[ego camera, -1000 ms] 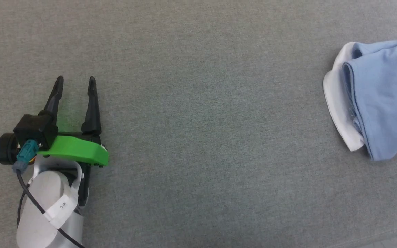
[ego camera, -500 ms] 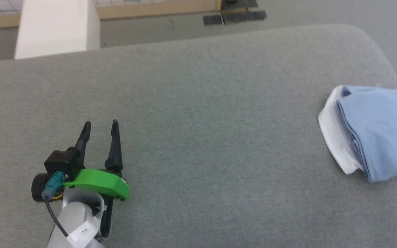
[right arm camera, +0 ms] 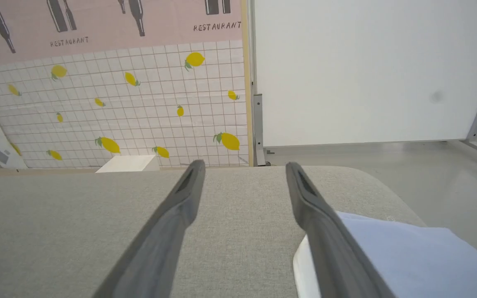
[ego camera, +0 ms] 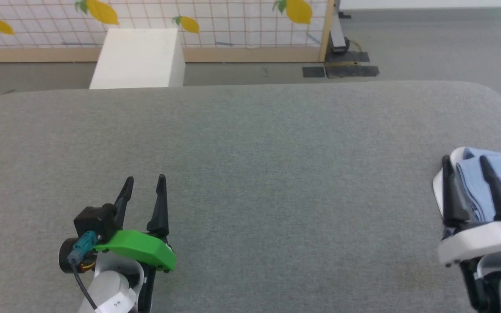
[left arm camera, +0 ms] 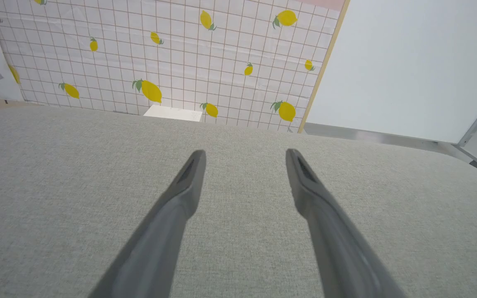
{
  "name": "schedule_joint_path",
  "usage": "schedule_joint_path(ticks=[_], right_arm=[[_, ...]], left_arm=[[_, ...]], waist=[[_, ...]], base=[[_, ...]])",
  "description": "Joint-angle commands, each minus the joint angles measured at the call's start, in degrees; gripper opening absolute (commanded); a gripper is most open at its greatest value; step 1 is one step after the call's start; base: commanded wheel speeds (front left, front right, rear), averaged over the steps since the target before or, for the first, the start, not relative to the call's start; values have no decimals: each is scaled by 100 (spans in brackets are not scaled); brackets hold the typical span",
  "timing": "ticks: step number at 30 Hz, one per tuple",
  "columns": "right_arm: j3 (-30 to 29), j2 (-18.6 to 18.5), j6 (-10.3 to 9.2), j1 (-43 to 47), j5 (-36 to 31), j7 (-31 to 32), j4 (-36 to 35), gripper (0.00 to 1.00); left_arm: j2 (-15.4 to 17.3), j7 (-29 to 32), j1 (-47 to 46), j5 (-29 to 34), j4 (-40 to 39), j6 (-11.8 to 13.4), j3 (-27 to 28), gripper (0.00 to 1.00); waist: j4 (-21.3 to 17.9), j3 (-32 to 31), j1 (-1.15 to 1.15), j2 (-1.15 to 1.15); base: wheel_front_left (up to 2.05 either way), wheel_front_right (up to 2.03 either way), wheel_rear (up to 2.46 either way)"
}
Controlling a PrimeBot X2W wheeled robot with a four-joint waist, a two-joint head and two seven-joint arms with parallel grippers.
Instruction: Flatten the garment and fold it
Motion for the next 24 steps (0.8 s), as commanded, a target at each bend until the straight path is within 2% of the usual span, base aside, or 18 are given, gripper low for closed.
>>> schedule_joint_path(ticks=[1,12,24], right_arm=[[76,57,-9,154,-28,-65,-92,100],[557,183,-9,576,0,-396,-134,100],[622,187,-9,656,214,-393,-30,100]], left_arm=[[-27,-31,59,-35,31,-3,-4,100],[-89,-67,115,-7,176,36,-72,100],[-145,-75,165,-53,228,59,-46,100]], waist=[[157,-144,0,0],[264,-163,0,0],[263,-162,0,0]], base=[[0,0,0],[0,0,0],[0,0,0]])
